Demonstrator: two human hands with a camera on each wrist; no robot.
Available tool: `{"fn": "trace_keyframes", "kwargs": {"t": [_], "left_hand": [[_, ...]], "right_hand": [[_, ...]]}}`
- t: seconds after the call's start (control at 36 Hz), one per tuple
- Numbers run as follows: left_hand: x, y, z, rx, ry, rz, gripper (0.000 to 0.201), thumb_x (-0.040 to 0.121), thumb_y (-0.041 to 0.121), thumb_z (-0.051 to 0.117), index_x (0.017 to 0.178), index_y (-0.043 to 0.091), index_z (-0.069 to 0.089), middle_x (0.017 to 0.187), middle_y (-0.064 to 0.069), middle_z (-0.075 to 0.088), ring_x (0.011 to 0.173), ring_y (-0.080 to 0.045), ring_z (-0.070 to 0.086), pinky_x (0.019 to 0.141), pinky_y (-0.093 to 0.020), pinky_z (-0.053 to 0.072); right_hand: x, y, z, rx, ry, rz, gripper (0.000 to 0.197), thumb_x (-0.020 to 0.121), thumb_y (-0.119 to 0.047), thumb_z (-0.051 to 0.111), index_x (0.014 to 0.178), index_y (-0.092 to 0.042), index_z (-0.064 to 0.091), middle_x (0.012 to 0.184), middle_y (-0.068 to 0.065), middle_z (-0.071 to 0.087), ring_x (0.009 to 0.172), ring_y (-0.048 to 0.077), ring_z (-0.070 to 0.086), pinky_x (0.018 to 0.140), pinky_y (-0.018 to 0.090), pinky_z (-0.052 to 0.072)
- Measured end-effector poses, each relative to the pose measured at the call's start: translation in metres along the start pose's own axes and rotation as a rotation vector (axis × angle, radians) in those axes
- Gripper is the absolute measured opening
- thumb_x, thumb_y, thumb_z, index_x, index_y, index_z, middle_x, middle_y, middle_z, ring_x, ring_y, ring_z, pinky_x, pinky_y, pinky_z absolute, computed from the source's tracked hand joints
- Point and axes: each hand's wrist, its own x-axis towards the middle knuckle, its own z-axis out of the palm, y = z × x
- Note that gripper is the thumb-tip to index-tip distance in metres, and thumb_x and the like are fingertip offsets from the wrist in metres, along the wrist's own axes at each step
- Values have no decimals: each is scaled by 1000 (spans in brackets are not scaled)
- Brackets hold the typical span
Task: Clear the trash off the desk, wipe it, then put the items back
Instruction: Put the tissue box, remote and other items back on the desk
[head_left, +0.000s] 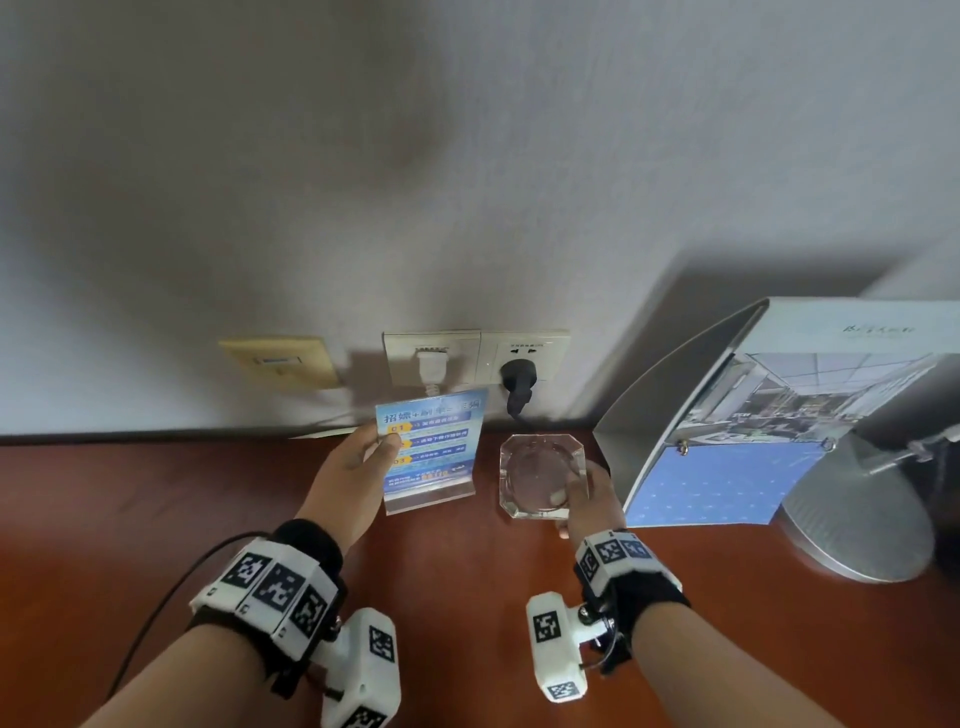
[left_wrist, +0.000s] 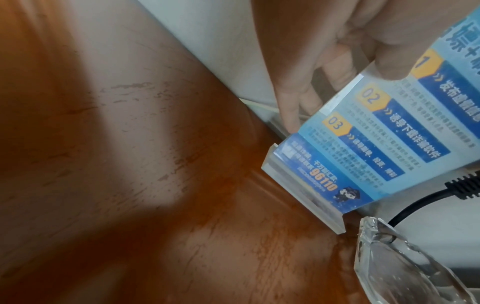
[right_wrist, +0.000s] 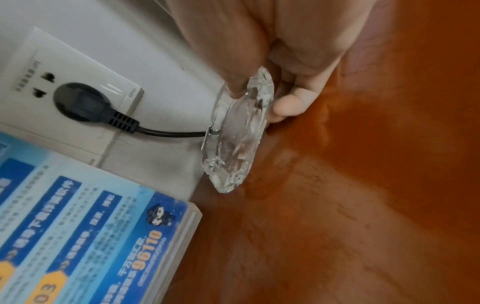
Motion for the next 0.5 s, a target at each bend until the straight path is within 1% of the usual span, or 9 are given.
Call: {"fn": "trace_keyframes", "kwargs": {"t": [0.08, 0.11, 0.14, 0.19, 0.22, 0.25, 0.31, 0.39, 0.5], "left_hand": [[2, -3, 0, 15, -17, 6, 24, 100, 22, 46, 93, 39, 62, 93, 20, 71, 99, -4, 63, 101, -37, 44], [4, -4, 0, 14, -22, 5, 24, 100, 22, 46, 93, 39, 62, 93, 23, 70, 99, -3, 63, 101, -37, 44], [5, -4, 0, 15, -24, 5, 25, 100, 22, 46, 93, 40, 62, 93, 24, 70, 100, -4, 63, 102, -38, 44], [6, -5, 1, 20, -30, 9, 27, 100, 23, 46, 91, 43, 64, 95, 24, 70, 101, -5, 63, 102, -39, 43], [5, -5, 1, 21, -36, 10, 28, 100, 24, 46, 90, 43, 64, 95, 24, 70, 101, -4, 63, 101, -38, 44], [5, -5, 1, 23, -41, 10, 27, 100, 24, 46, 91, 43, 63, 94, 25, 70, 100, -4, 63, 100, -38, 44], [5, -4, 1, 26, -45, 11, 24, 100, 25, 45, 93, 40, 62, 92, 23, 70, 98, -4, 64, 99, -38, 45], [4, -3, 1, 16, -45, 20, 22, 100, 25, 46, 94, 39, 62, 95, 18, 71, 97, -5, 65, 99, -37, 46], [2, 0, 0, 3, -48, 33, 23, 100, 24, 46, 94, 40, 62, 93, 22, 70, 98, -3, 64, 98, -33, 45]], "right_hand": [[2, -2, 0, -39, 4, 8, 37, 99, -26, 40, 136, -27, 42, 73, -1, 67, 55, 17, 57, 55, 30, 49], [3, -2, 0, -52, 8, 14, 38, 99, -26, 39, 137, -27, 41, 76, 0, 67, 57, 19, 58, 56, 30, 50], [3, -2, 0, -70, 8, 21, 39, 99, -28, 38, 138, -28, 40, 82, 2, 68, 63, 22, 60, 60, 33, 53], [3, -4, 1, -124, 12, 34, 40, 99, -33, 36, 139, -30, 37, 101, 8, 66, 81, 31, 65, 74, 41, 56], [3, -5, 1, -147, 18, 36, 40, 99, -35, 35, 139, -30, 36, 108, 11, 64, 87, 34, 65, 79, 44, 56], [2, -6, 1, -161, 24, 38, 40, 99, -36, 35, 139, -31, 36, 112, 12, 62, 90, 36, 64, 80, 44, 56], [3, -7, 2, -189, 44, 45, 40, 99, -35, 35, 139, -31, 36, 115, 15, 59, 94, 36, 63, 79, 40, 54], [5, -8, 3, -248, 63, 76, 40, 100, -33, 34, 140, -31, 36, 117, 18, 56, 97, 34, 61, 73, 33, 47], [6, -12, 2, -313, 64, 87, 39, 101, -32, 34, 139, -27, 37, 117, 19, 56, 97, 34, 59, 70, 31, 42]]}}
